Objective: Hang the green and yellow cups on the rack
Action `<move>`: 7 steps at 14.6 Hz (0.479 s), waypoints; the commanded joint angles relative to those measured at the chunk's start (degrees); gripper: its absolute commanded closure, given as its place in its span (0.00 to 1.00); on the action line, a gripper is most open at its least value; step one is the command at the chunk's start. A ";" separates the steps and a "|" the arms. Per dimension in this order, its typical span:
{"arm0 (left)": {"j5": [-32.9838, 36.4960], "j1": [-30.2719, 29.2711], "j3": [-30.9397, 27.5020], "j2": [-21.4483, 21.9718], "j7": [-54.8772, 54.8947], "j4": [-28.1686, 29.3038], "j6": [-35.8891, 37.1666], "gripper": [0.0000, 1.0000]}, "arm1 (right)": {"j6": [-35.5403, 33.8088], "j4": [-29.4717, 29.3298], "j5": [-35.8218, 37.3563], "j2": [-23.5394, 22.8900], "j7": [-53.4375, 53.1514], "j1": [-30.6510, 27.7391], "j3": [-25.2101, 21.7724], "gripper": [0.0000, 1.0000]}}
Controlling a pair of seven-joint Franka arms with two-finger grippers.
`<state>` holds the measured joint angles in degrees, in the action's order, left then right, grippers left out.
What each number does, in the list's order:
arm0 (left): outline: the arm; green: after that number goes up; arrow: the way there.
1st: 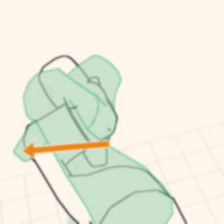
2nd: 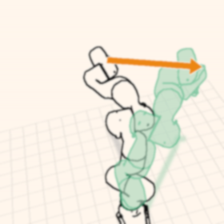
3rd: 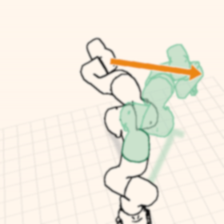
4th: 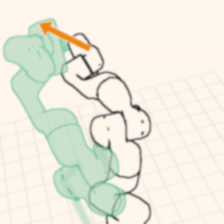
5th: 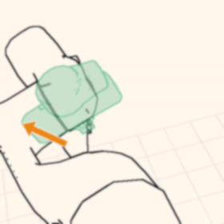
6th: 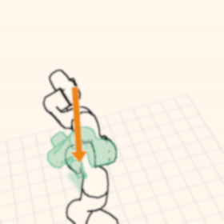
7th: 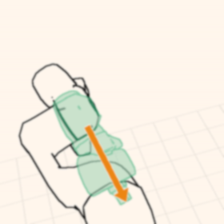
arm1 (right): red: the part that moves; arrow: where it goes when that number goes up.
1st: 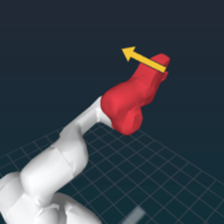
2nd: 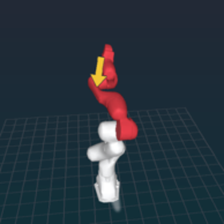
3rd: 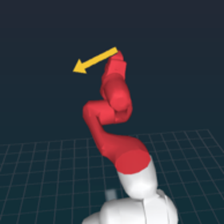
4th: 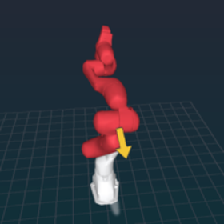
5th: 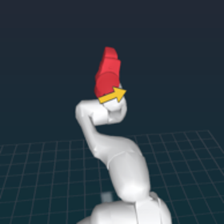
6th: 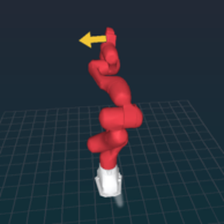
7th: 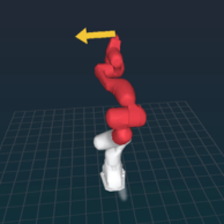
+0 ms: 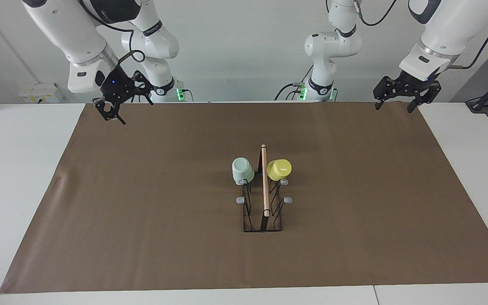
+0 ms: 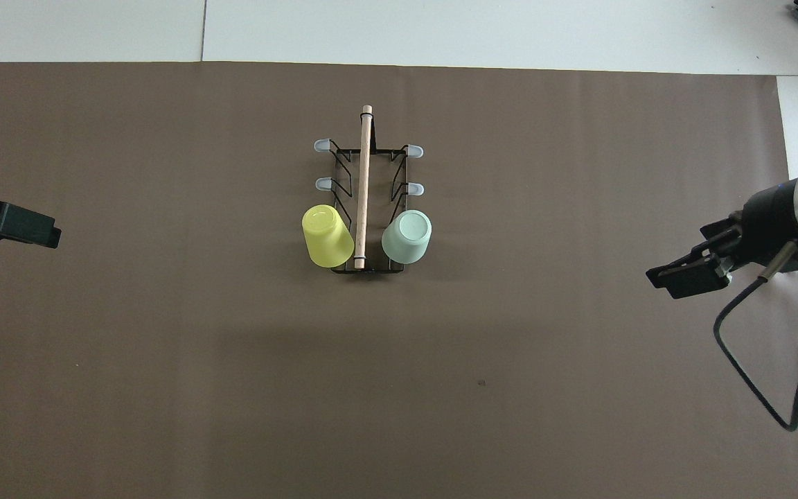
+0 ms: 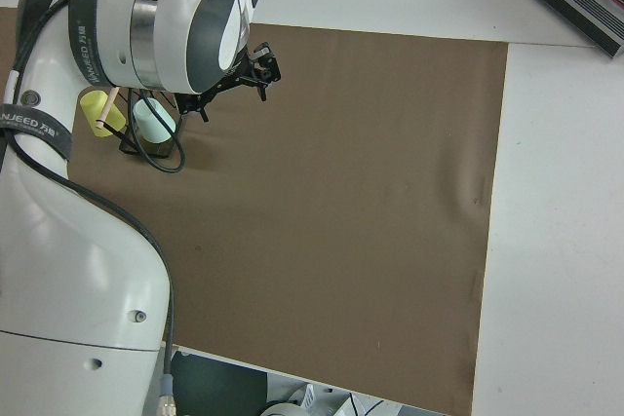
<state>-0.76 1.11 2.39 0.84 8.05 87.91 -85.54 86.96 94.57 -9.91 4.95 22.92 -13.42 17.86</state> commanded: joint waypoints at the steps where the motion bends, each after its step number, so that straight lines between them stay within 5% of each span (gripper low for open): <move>1: -1.44 -0.84 0.07 -0.40 1.26 -1.43 1.08 0.00 | -3.63 0.79 3.84 4.70 -15.32 0.93 0.34 0.00; 7: -1.17 -0.58 0.07 -0.05 1.00 -0.55 0.12 0.00 | -5.76 1.50 2.89 6.39 -15.97 -2.92 -1.42 0.00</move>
<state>-0.95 1.10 2.33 0.84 8.10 87.88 -85.59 80.39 94.94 -7.01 11.16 7.15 -13.78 16.73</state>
